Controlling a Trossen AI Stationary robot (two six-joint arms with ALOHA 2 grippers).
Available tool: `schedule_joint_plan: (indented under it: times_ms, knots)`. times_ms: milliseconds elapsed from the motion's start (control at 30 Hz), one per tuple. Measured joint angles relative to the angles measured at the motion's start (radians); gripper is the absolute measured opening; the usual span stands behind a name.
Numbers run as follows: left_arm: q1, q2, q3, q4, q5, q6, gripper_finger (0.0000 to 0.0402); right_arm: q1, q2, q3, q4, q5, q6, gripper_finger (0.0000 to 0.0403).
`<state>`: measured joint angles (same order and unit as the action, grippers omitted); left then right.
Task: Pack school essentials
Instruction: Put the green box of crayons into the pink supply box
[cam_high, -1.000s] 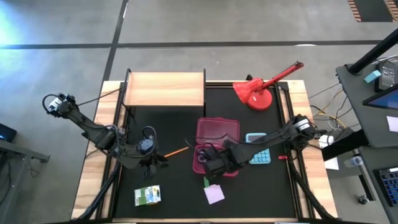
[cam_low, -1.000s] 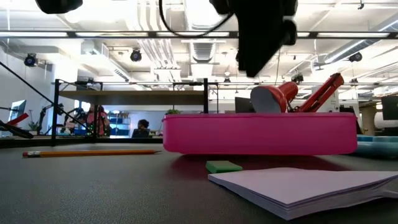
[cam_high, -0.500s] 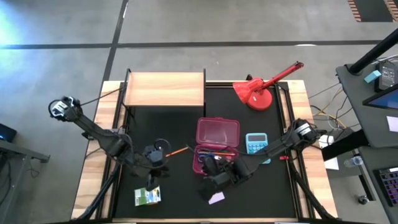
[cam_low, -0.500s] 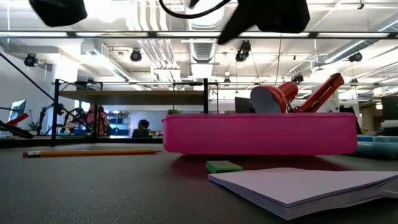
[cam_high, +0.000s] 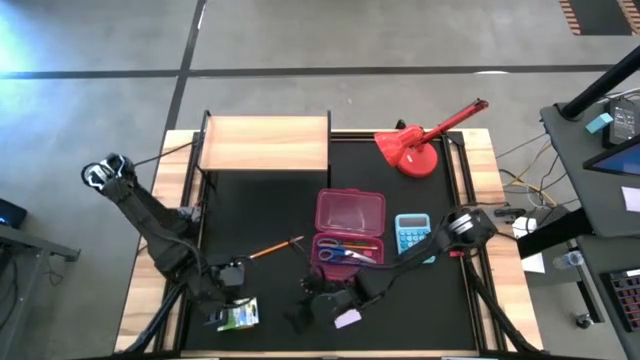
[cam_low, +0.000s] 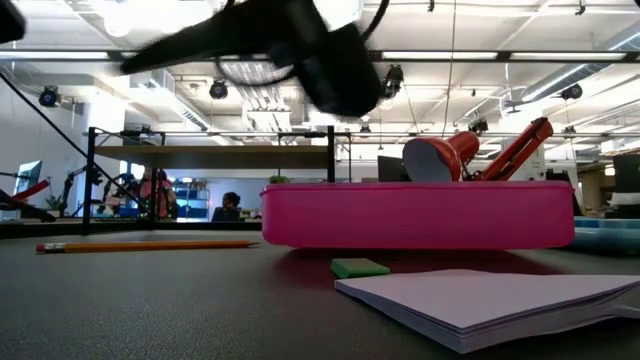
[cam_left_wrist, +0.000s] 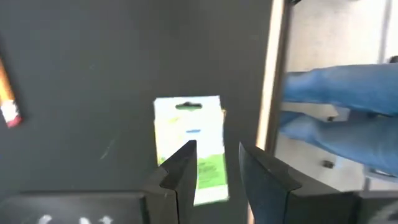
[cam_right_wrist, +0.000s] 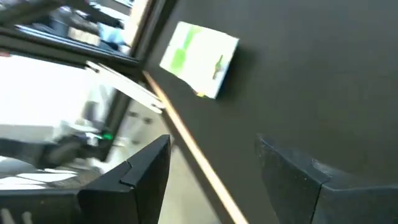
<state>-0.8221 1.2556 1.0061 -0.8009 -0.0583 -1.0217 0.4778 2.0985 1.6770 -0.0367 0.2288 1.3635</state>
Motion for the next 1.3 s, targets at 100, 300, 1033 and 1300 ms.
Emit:
schedule_joint_plan:
  times_ms: [100,300,1033,1300]
  knots:
    - [-0.024,0.0,0.0,-0.009,-0.007,-0.02,0.0102,0.0,0.066,0.007,0.152,0.007,0.04,0.0221]
    - [-0.055,-0.001,0.0,-0.012,-0.009,-0.026,0.0102,-0.002,0.208,0.076,0.29,0.034,0.115,0.0221]
    - [-0.072,-0.002,0.0,-0.02,-0.008,-0.047,0.0102,-0.048,0.409,0.392,0.108,0.033,0.148,0.0221]
    - [-0.079,-0.008,0.0,-0.021,-0.005,-0.046,0.0102,-0.054,0.415,0.39,0.104,0.029,0.158,0.0217]
